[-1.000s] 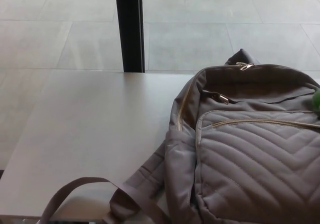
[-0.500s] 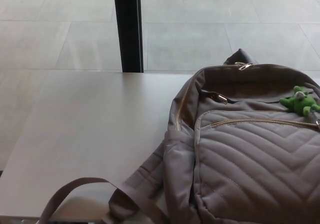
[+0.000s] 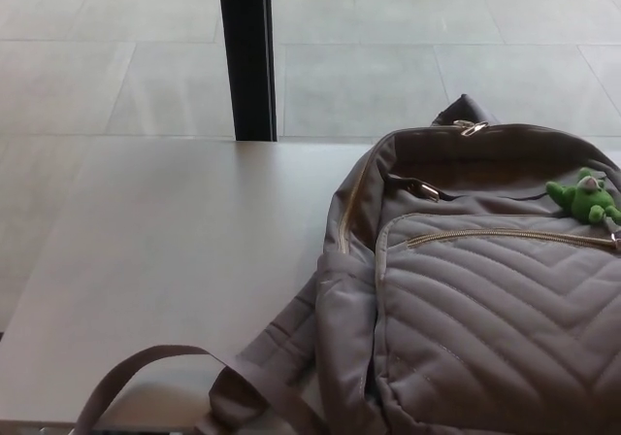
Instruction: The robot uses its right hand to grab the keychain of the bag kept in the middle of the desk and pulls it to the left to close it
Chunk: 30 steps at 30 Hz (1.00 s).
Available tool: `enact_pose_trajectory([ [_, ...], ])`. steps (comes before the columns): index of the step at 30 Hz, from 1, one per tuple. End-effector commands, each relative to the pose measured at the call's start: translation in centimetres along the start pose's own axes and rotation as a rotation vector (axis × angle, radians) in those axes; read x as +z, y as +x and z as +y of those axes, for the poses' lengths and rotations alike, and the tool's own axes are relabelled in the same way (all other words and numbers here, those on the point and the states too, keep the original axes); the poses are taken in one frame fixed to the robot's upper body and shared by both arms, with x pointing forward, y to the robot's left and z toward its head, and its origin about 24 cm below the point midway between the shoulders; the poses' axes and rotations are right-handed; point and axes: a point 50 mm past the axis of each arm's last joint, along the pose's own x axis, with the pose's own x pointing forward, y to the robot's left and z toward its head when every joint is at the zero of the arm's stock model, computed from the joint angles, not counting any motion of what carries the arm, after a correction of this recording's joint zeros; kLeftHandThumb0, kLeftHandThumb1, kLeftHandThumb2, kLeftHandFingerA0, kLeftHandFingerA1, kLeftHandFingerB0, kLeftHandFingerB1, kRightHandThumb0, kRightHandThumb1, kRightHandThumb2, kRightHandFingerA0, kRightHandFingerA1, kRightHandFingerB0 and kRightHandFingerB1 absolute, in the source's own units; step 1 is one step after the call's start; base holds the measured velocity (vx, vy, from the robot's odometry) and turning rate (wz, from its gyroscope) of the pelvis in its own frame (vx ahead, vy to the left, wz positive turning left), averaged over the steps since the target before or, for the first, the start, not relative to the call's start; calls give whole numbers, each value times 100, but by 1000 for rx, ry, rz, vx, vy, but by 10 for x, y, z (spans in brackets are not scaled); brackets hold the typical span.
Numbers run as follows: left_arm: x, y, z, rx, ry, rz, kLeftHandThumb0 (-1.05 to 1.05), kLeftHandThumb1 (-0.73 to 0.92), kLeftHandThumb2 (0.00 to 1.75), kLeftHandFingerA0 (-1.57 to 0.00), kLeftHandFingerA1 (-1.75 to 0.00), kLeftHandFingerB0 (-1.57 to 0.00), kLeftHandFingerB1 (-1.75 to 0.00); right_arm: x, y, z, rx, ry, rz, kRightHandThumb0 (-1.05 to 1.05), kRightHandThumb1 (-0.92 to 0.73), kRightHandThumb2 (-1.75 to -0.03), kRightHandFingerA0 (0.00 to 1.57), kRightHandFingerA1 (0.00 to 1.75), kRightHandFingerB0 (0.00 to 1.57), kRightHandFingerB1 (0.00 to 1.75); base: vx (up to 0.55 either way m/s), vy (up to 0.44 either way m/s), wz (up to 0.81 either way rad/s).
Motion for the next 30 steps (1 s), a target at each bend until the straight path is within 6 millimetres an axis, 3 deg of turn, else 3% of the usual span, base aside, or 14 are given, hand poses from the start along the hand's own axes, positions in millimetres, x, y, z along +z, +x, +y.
enact_pose_trajectory([
  [1,7,0,9,12,-3,-21,-49,85,66,-76,-53,-66,-50,3,14,6,1,-48,27,-38,-64,-59,30,47,39,38,0,0,0],
  [7,8,-1,7,-3,50,-38,-50,86,66,-75,-52,-65,-49,10,32,24,35,-5,57,-45,-67,-61,27,50,41,36,0,0,0],
  [10,6,0,6,-3,-3,-23,-49,86,66,-74,-53,-65,-49,17,40,32,50,-44,52,-47,-68,-60,31,51,42,34,0,0,0],
  [15,7,0,6,-3,29,-29,-49,87,66,-75,-53,-66,-50,25,46,34,66,-88,62,-47,-69,-60,30,59,42,34,0,0,0],
  [20,8,1,7,-10,29,-28,-48,87,66,-75,-52,-66,-49,17,48,38,88,-128,114,-51,-70,-62,30,64,41,34,0,0,0],
  [28,11,2,5,-24,53,-35,-50,88,67,-75,-53,-65,-49,7,51,65,147,-277,176,-51,-72,-62,32,62,44,34,0,0,0],
  [29,11,2,5,-37,62,-36,-50,88,67,-74,-53,-64,-49,12,52,70,162,-299,175,-58,-60,-95,37,72,33,49,0,0,0],
  [30,11,2,5,-40,48,-36,-50,88,66,-73,-53,-64,-49,16,54,74,173,-329,169,-55,-59,-97,38,73,30,49,0,0,0],
])
